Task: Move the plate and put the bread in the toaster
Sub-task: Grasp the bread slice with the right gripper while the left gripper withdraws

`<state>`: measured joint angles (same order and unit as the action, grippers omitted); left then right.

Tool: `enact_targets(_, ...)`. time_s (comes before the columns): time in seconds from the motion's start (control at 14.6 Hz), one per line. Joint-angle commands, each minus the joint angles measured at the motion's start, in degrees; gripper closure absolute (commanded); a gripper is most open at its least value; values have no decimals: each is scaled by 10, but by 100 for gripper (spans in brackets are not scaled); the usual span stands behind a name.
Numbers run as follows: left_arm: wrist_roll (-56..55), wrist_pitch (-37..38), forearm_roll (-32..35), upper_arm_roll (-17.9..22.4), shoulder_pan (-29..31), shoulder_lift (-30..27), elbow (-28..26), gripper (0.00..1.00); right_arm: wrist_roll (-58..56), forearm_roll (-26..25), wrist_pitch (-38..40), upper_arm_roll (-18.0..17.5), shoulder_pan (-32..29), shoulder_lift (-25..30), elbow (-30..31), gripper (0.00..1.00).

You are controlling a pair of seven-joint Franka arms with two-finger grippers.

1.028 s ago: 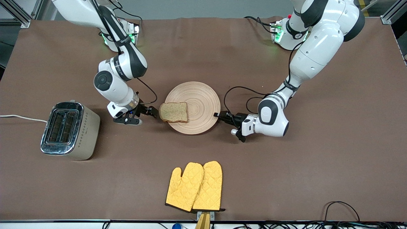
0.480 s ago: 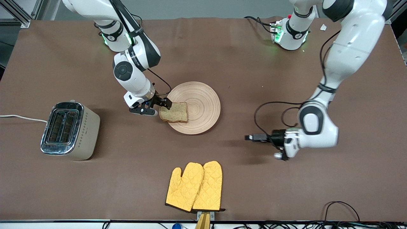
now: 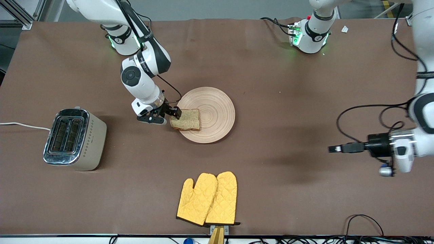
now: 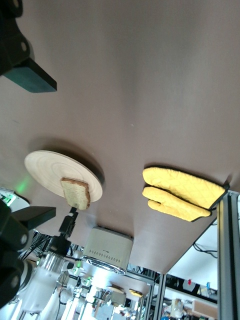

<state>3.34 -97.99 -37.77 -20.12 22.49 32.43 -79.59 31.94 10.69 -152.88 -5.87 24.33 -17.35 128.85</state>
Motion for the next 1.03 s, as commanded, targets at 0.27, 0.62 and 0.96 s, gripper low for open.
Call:
enact_targets(0.27, -105, 69, 218, -9, -10, -117, 39, 0, 8, -4, -11, -3, -2, -3, 7, 73)
enact_targets(0.62, -100, 140, 334, -12, -16, -213, 37, 0, 80, -4, 42, -8, 4, 3, -20, 100)
enact_targets(0.96, -87, 188, 402, 9, -55, -278, 29, 0, 137, -6, 237, -5, -5, 18, -129, 100)
